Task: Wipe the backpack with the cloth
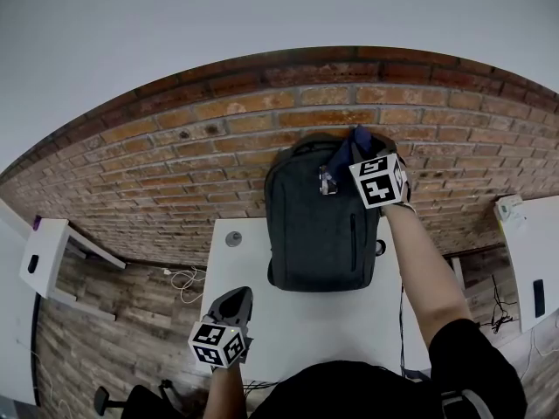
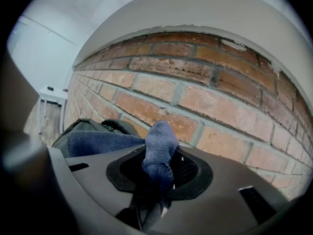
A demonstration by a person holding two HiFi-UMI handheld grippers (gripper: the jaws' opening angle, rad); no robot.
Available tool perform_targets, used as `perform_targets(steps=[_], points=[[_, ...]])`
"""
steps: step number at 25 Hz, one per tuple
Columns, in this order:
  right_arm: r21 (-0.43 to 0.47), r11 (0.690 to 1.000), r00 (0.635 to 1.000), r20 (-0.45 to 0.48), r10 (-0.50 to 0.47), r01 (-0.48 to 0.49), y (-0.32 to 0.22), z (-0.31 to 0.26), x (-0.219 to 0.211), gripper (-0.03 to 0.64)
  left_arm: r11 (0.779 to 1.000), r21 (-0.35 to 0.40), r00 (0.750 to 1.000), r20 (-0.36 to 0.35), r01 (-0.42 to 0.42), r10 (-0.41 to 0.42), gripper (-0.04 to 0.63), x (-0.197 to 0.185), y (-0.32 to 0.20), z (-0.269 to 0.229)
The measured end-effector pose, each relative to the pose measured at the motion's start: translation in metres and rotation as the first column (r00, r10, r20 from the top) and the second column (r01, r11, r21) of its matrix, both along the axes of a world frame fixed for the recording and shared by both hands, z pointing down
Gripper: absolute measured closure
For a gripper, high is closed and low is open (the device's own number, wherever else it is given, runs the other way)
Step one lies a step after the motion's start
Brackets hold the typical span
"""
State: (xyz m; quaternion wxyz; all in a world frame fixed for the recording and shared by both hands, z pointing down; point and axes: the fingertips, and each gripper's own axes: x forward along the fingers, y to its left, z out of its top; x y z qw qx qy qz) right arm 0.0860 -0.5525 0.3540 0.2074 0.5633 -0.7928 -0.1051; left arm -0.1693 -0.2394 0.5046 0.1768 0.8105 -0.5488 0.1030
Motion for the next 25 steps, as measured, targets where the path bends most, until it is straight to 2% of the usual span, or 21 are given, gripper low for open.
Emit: perform_targets(steps=[5,11,17,21,25], points=[[-0.002,0.999,0.999,0.005,0.047,-0.047,0.003,0.011,0.028,0.502,1.000,0.005,1.000,0.008,-0.005,0.005,0.604,0.005,0.002,-0.004],[0.003,0.998,0.998,0.033,0.057,-0.057,0.008,0.015,0.041,0.502,1.000,0.021,1.000,0.009,-0.009,0.009,0.604,0.012,0.006,-0.009],[-0.026,0.993,0.991,0.057,0.118,-0.117,0.013,0.024,0.058,0.502,1.000,0.022,1.000,0.006,-0.001,0.001,0.604,0.014,0.010,-0.008],[-0.056,0.987,0.988,0.027,0.150,-0.148,0.017,0.040,0.071,0.503,1.000,0.026,1.000,0.005,-0.014,0.014,0.604,0.020,0.008,-0.009],[-0.060,0.986,0.987,-0.049,0.151,-0.154,0.021,0.054,0.077,0.503,0.999,0.026,0.999,0.007,-0.040,0.040,0.604,0.030,0.004,-0.009]])
